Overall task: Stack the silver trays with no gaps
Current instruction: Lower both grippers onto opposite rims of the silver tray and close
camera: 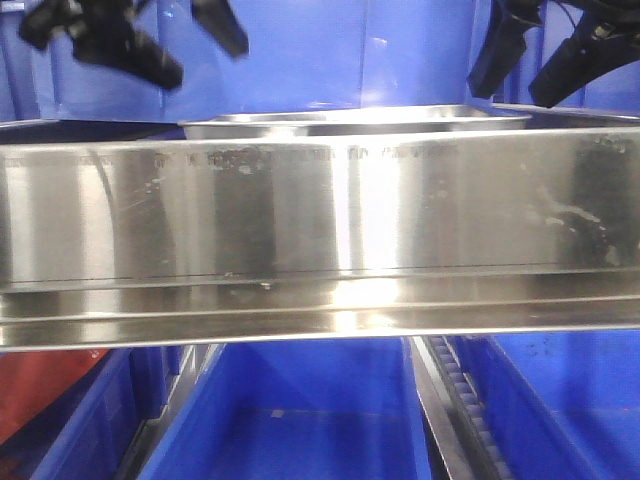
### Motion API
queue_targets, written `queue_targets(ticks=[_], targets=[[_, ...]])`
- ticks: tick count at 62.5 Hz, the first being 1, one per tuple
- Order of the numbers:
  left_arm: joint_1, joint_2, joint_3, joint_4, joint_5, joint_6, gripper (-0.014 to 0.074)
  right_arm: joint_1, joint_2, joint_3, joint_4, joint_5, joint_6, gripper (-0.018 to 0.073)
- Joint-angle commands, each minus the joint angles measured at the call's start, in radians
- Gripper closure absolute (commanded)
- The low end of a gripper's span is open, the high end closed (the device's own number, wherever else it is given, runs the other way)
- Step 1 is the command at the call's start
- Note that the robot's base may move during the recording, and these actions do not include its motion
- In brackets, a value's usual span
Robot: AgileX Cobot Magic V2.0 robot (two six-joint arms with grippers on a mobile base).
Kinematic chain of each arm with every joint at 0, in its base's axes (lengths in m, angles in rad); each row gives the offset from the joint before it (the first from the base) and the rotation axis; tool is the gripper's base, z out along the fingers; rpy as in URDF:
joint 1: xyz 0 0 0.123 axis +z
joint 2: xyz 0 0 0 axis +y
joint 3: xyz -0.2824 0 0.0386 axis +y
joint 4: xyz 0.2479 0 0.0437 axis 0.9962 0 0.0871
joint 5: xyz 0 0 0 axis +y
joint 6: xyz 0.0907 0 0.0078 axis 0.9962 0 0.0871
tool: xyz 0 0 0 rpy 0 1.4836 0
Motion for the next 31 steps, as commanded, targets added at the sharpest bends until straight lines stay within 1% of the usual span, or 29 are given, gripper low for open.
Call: queue_targets(ticks=[1,14,26,31], targets=[[-0.007,0.016,-0.009,0.007,-0.004,-0.003,0.0278,0.002,0.004,-0.008,-0.002,-0.032,-0.002,0.0326],[-0.007,0.065,-0.009,0.007,-0.004,-0.003,0.0278,0.002,0.032,-0.008,-0.002,-0.047,-0.002,0.0326],[-0.007,0.074,-0.009,0.007,-0.006,-0.003,0.0278,0.002,0.068,-0.008,-0.002,-0.047,-0.002,0.0326],[-0.005,0.074,-0.009,0.020,-0.007,-0.003,0.0282,0.002,0.077,-0.008,-0.002,-0.048,-0.002,0.0326]])
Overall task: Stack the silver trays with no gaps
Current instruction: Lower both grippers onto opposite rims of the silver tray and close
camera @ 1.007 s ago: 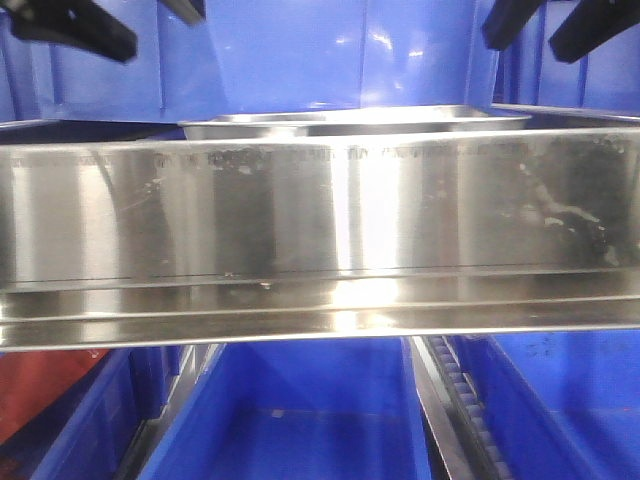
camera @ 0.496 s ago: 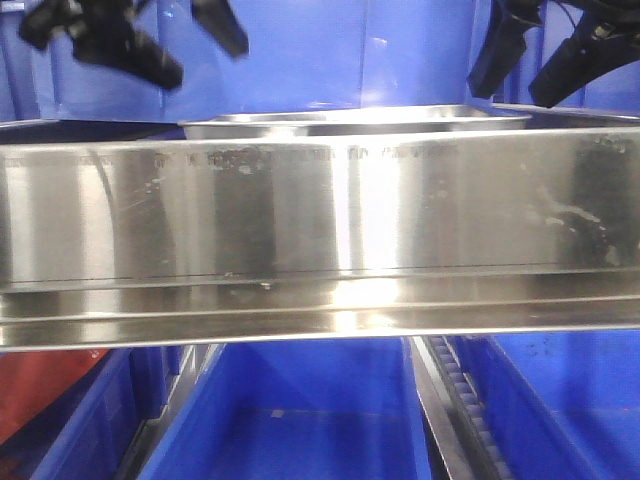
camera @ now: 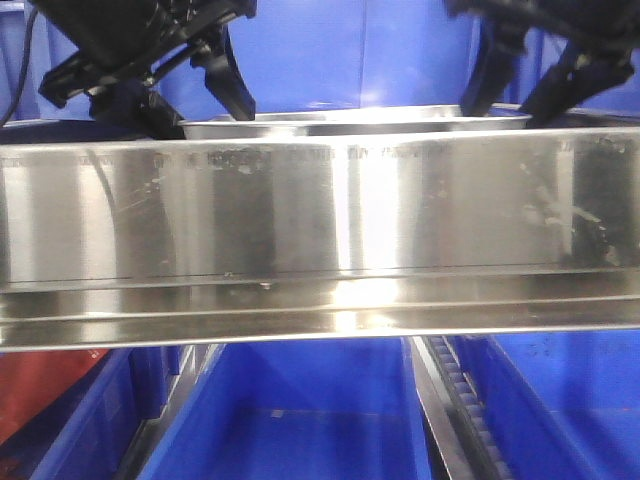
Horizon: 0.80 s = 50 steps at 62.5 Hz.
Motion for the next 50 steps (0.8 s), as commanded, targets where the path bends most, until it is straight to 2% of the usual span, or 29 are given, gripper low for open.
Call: queue_targets(ticks=[1,13,44,50], targets=[[-0.005,-0.005,-0.009,0.013,-0.009,-0.003,0.0284,0.002,0.011,-0.008,-0.003,-0.020,-0.004,0.0326],[-0.005,-0.002,-0.009,0.024,-0.011,-0.003,0.0341,0.002,0.020,-0.008,-0.003,-0.039,-0.004,0.0326],[-0.005,0.042,-0.016,0.024,0.000,-0.003,0.0343,0.002,0.035,-0.008,-0.003,-0.042,-0.004,0.0326],[-0.005,0.042,-0.016,0.024,0.000,-0.003,0.0356,0.002,0.035,-0.008,-0.003,-0.040,-0.004,0.0372]])
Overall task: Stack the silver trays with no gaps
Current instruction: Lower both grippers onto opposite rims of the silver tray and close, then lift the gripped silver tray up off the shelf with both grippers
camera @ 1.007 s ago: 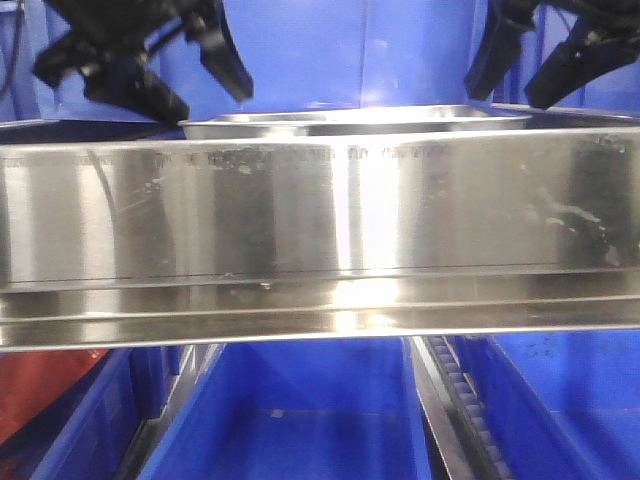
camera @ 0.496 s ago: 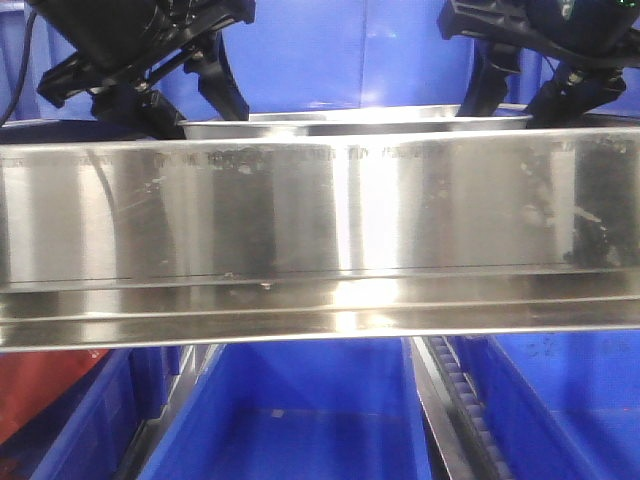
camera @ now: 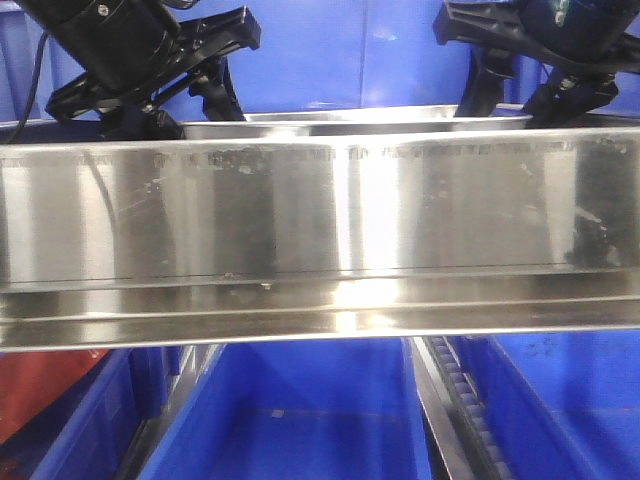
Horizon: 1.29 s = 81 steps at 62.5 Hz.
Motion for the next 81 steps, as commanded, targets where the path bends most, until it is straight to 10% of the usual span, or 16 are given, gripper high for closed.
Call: queue_targets(ticks=[1,16,53,81], targets=[[-0.005,0.001,-0.009,0.001,-0.004,-0.003,0.0361,0.000,0.002,-0.008,-0.003,-0.006,-0.004,0.0386],[-0.005,0.001,-0.009,0.001,0.022,-0.003,0.0633,0.000,0.002,-0.008,-0.003,0.003,-0.004,0.0641],[-0.007,-0.038,-0.134,0.029,0.152,-0.016,0.0615,0.000,-0.076,-0.008,-0.003,0.044,-0.004,0.0627],[-0.063,-0.182,-0.141,0.248,0.140,-0.214,0.0615,0.013,-0.213,-0.008,-0.006,0.015,0.049,0.0627]])
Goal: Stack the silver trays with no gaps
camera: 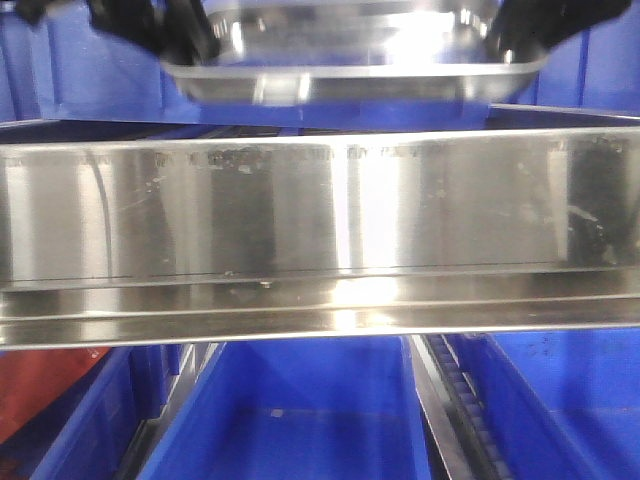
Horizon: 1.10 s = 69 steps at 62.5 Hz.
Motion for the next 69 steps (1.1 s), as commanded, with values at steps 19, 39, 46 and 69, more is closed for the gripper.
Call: queue_targets(ticks=[19,39,46,69], targets=[[-0.141,-0.126,-0.013,0.342,-0.014,-0.275,0.0615,0.106,-0.075,-0.005,-0.174,-0.032,0.117,0.0627],[-0.141,-0.189,-0.013,0.330,-0.014,-0.275,0.0615,0.135,-0.164,-0.005,-0.247,-0.034,0.188,0.0627],[-0.141,-0.219,-0.013,0.323,-0.016,-0.275,0.0615,0.135,-0.207,-0.005,-0.247,-0.035,0.190,0.0627],[-0.193,-0.318,-0.011,0.326,-0.008,-0.275,0.0615,0.135,-0.318,-0.005,-0.247,0.020,0.190,0.0627]])
